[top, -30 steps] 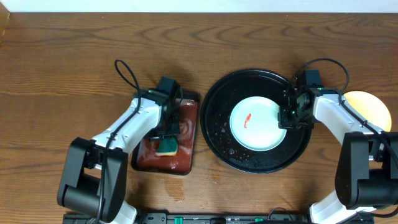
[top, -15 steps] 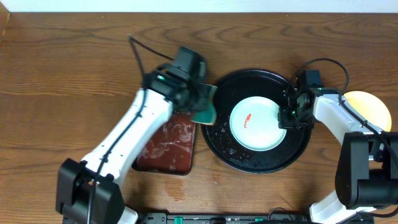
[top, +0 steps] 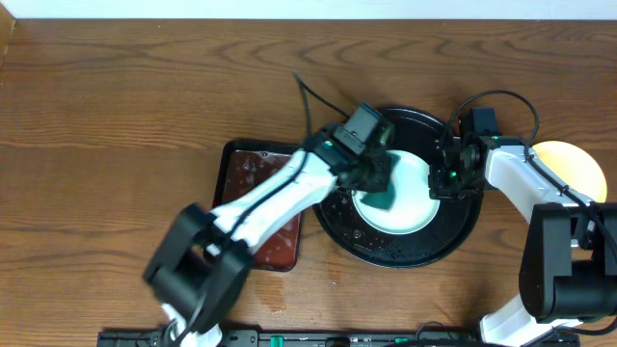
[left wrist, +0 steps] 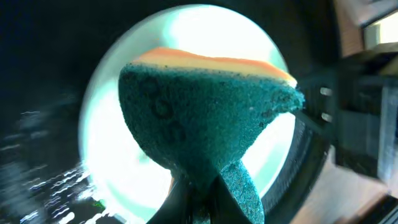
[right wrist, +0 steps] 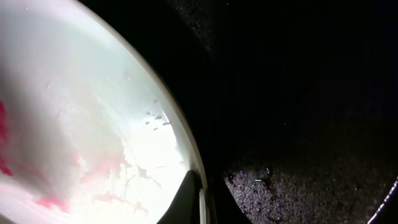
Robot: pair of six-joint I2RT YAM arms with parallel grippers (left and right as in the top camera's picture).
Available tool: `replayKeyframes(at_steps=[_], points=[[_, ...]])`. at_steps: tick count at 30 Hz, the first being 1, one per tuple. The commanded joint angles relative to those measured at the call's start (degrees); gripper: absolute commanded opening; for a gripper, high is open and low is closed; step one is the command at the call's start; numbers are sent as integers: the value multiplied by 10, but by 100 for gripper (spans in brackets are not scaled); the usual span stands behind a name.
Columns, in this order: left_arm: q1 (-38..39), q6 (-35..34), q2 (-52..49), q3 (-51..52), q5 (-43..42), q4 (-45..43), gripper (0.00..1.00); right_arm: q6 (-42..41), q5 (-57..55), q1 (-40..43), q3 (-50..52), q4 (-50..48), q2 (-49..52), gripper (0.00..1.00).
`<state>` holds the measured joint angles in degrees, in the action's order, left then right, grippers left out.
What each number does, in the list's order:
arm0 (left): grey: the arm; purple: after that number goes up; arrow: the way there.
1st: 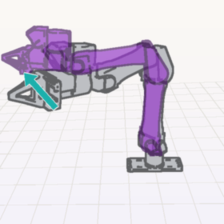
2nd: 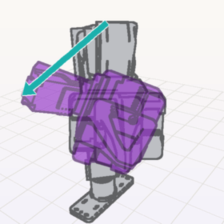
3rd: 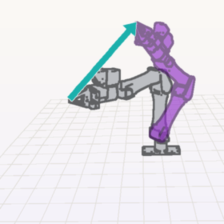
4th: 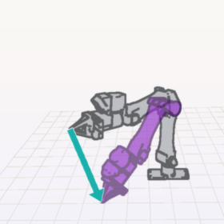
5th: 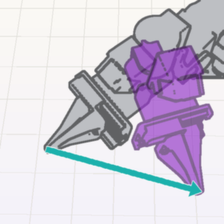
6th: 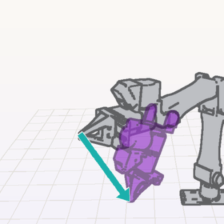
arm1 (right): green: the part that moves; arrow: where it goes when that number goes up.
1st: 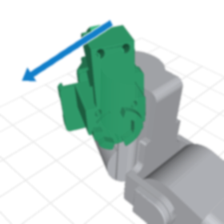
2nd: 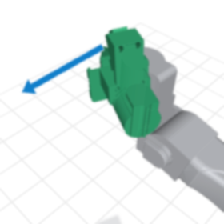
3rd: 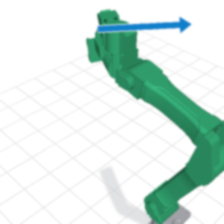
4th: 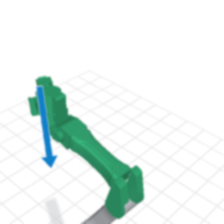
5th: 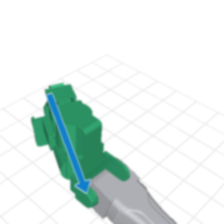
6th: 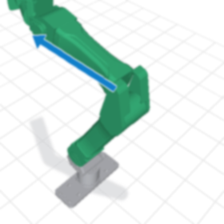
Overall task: Clean dirty plates on tray and stack at the side
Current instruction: 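Carry the sponge with the left gripper over to the mint plate, then scrub the mint plate with the sponge in the left gripper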
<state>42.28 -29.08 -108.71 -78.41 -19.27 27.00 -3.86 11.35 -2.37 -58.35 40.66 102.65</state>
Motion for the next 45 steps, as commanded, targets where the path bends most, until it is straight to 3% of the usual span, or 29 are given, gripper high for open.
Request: replayKeyframes(at_steps=[1, 9, 16, 23, 27, 36, 45], points=[[13, -57, -35, -5, -29, -31, 7, 11, 56, -12, 20, 3, 29, 1], [26, -76, -122, -5, -16, -42, 7, 12, 56, -12, 20, 9, 29, 1], [-26, -68, -126, -25, 132, 109, 8, 12, 48, -12, 20, 19, 29, 1], [-64, -68, -126, -59, 142, 191, 7, 12, 22, -12, 20, 26, 29, 1], [-63, -68, -126, -59, 134, 172, 8, 12, 22, -12, 20, 26, 29, 1], [6, -69, -157, -59, -15, 42, 7, 12, 22, -20, 20, 25, 29, 1], [57, -91, -162, -59, -80, -8, 8, 12, 22, -32, 20, 25, 29, 1]])
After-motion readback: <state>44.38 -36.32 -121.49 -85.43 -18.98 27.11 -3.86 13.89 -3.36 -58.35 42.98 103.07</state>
